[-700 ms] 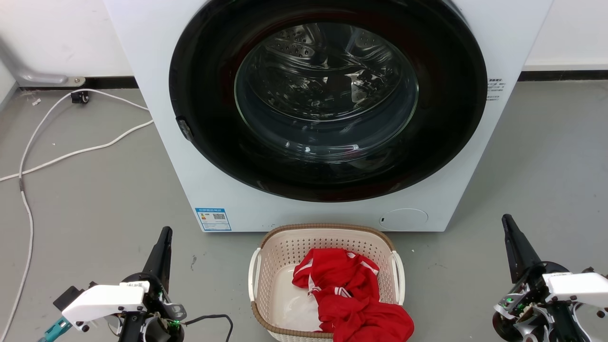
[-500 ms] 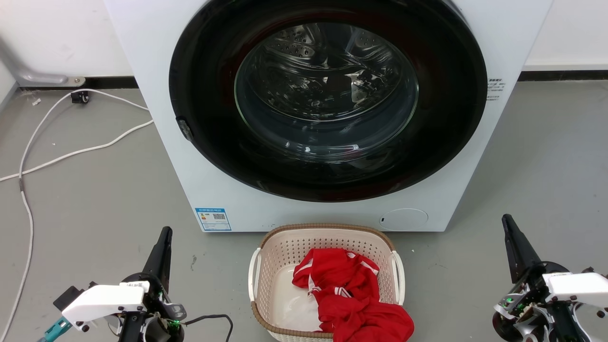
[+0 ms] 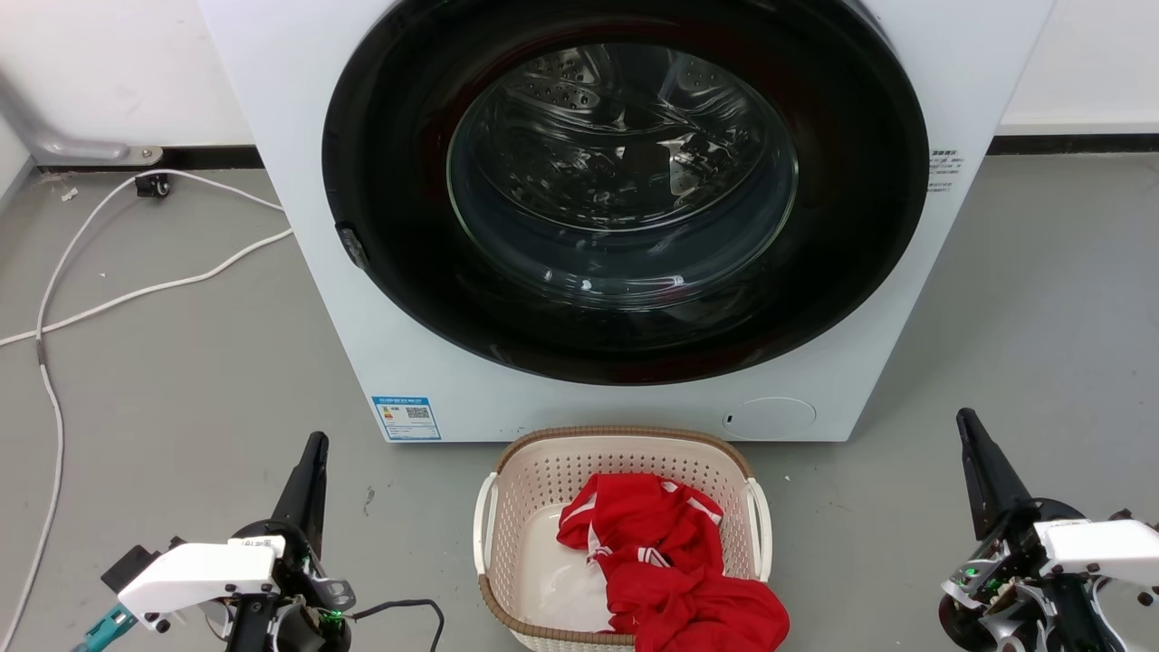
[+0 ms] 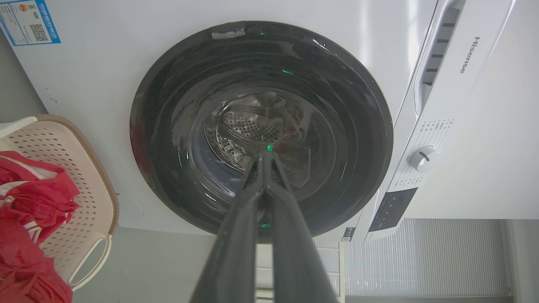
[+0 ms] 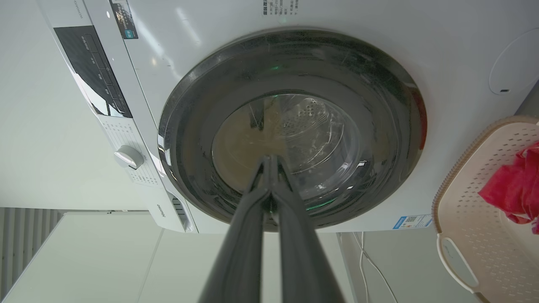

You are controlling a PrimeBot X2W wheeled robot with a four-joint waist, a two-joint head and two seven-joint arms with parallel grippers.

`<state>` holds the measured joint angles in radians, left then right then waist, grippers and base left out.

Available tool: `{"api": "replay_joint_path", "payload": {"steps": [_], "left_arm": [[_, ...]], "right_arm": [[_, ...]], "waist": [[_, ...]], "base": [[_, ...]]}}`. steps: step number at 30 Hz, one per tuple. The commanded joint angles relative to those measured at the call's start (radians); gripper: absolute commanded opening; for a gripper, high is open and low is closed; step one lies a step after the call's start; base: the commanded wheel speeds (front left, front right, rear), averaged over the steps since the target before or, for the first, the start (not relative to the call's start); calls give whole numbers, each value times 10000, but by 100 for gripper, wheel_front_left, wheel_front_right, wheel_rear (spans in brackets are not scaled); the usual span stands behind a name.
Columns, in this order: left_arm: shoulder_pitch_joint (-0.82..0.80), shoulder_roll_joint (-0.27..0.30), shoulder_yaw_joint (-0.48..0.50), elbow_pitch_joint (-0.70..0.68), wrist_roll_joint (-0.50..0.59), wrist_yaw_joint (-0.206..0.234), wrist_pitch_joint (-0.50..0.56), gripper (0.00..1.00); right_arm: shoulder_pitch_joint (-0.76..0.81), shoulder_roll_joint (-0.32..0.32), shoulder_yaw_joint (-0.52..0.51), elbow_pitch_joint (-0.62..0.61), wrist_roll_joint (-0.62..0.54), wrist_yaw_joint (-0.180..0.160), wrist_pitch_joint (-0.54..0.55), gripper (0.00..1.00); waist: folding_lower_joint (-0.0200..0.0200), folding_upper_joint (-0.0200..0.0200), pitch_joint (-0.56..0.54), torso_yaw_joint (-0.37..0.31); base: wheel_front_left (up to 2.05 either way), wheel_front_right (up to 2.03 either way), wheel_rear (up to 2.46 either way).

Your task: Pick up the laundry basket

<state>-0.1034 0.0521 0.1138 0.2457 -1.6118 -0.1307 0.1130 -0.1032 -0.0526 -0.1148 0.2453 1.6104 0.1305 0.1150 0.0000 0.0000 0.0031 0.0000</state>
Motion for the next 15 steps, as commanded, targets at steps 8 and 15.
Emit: {"api": "replay_joint_path", "payload": {"steps": [8,15], "left_arm": [[7,-9,-288,-38,16,0,-238,100],[-35,-8,-626,-233,560,0,-607,100]], "right_arm": [[91,5,131,-55,-45,2,-221,100],[148,-68,419,-177,-486,2,-597,100]], "waist": [[0,0,9,2],[0,0,20,12]], "base": [[0,0,0],[0,0,0]]}}
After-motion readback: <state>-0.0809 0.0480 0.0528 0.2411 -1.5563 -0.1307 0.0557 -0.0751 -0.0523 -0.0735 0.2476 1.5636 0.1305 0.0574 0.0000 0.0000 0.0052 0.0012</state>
